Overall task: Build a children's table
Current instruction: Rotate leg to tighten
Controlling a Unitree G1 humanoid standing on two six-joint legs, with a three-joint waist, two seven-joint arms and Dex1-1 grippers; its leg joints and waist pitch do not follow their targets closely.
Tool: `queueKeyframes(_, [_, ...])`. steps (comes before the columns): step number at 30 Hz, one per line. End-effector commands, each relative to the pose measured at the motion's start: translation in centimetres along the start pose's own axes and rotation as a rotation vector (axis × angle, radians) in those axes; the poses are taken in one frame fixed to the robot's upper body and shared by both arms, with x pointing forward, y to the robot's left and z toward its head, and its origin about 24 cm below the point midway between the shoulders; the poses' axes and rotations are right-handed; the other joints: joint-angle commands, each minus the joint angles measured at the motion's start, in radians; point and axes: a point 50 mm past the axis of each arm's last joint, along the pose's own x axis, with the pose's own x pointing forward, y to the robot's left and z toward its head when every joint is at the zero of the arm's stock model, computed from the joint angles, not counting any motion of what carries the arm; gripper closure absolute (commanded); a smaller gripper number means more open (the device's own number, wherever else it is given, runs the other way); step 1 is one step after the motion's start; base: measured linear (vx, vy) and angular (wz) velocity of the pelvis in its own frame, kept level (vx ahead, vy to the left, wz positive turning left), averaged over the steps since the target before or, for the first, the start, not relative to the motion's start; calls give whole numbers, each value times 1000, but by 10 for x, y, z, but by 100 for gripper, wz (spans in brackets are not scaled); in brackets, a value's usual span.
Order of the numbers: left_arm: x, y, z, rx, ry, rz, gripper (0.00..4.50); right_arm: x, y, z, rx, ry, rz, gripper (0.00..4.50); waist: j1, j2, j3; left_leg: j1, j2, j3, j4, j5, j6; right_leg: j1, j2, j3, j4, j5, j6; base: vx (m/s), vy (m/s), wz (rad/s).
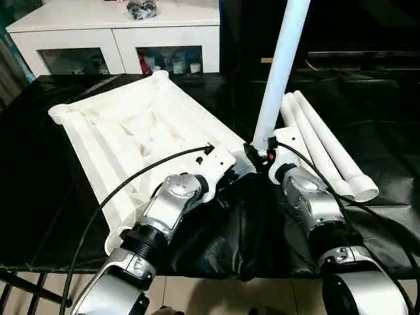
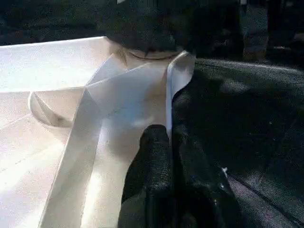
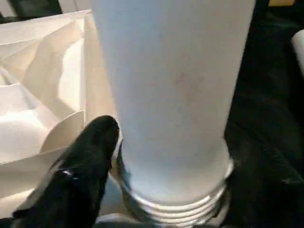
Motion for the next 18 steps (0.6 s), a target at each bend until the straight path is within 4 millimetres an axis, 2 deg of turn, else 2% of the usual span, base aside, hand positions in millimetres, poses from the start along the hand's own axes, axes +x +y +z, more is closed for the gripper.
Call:
queueKeyframes(1, [4,-12,26,71,-151,-80,450,3,29,-17,-13,66,150,66,2,-18,-69,9,46,-27,-72,-221,77,50,-58,35,-84,-344,-200,0,0,0])
queueKeyframes(5, [-2,-10,22,92,-158,-126,450,-1,24,-11,-76,34,222,62,2,-19,-69,9,46,-26,-72,-226,79,50,-57,35,-85,-347,-197,0,0,0])
queueKeyframes(6, [-7,-9,18,102,-159,-172,450,-7,20,-9,-112,31,296,62,6,-19,-68,12,47,-25,-72,-231,82,49,-57,35,-87,-355,-195,0,0,0])
queueKeyframes(8, [-9,-9,17,104,-157,-185,450,-10,19,-8,-127,28,325,62,6,-18,-69,8,49,-26,-73,-218,88,51,-57,36,-82,-333,-202,0,0,0])
queueKeyframes(9, [-15,-7,13,111,-155,-230,450,-18,16,-8,-172,41,411,62,7,-16,-69,9,49,-26,-73,-221,88,50,-57,36,-83,-335,-204,0,0,0])
queueKeyframes(13, [-26,-5,7,117,-162,-309,450,-35,9,-8,-237,60,551,62,15,-16,-70,14,54,-25,-73,-216,94,49,-56,38,-78,-310,-213,0,0,0])
queueKeyframes(18, [-41,0,-1,134,-151,-401,450,-57,4,-5,-277,91,736,62,23,-16,-69,10,56,-24,-73,-202,107,52,-54,38,-74,-289,-219,0,0,0])
